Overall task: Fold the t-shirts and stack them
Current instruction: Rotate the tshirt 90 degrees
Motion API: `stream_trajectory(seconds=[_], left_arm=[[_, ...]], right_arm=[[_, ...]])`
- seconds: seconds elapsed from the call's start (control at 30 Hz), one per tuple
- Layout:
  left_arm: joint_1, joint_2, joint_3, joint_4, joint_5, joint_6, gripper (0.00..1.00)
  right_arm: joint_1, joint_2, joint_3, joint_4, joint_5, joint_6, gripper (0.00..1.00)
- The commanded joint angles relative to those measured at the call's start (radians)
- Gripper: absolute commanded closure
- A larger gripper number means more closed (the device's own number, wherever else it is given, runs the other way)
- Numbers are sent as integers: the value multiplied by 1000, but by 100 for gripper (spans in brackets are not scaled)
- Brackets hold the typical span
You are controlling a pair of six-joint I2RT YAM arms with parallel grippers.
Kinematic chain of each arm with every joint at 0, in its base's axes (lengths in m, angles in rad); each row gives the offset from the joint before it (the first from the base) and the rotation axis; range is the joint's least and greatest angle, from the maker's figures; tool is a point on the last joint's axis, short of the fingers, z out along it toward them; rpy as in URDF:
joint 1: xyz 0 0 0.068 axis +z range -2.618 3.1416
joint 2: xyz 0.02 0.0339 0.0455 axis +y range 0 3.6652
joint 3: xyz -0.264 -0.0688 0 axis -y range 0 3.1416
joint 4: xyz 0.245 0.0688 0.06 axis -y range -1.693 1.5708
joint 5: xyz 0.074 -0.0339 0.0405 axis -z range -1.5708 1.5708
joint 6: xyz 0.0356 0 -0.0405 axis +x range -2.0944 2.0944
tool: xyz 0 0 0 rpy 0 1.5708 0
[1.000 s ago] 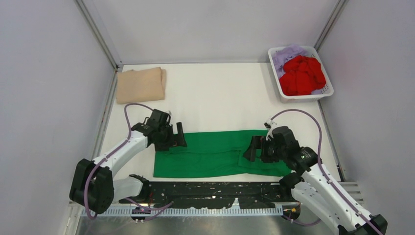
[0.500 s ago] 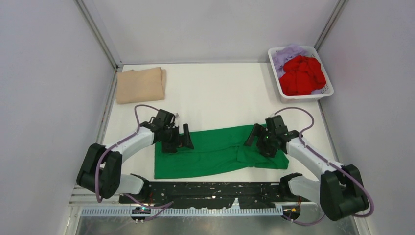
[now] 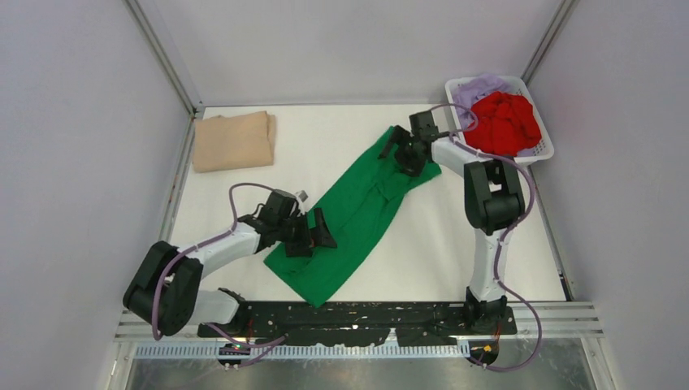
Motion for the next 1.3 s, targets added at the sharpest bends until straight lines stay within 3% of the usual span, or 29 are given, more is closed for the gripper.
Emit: stream_trajectory(seconds=[0.0, 0.13, 0.37, 0.53, 0.67, 0.8, 0.97, 1.17, 1.27], left_arm=[[-127, 135, 26, 165, 27, -100, 0], [-232, 265, 118, 188, 20, -137, 1], [-370, 358, 215, 206, 31, -183, 0], [-432, 321, 268, 168, -22, -156, 0], [-449, 258, 294, 81, -95, -108, 0], [-450, 145, 261, -28, -176, -51, 0], [-452, -45, 162, -170, -224, 16, 0], [-452, -229, 9, -283, -302, -24, 2], [-451, -253, -45, -245, -279, -54, 7]], right_arm=[[4, 237, 277, -39, -48, 51, 5], [33, 371, 485, -69, -118, 93, 4], [75, 527, 823, -169, -127, 147, 5], [77, 521, 835, -164, -103, 131, 4], [76, 455, 829, -236, -41, -5, 5], [75, 307, 718, -261, 11, -144, 5], [76, 21, 419, -228, 54, -260, 5], [92, -376, -137, -99, 78, -288, 5], [138, -591, -430, -67, 110, -259, 4]])
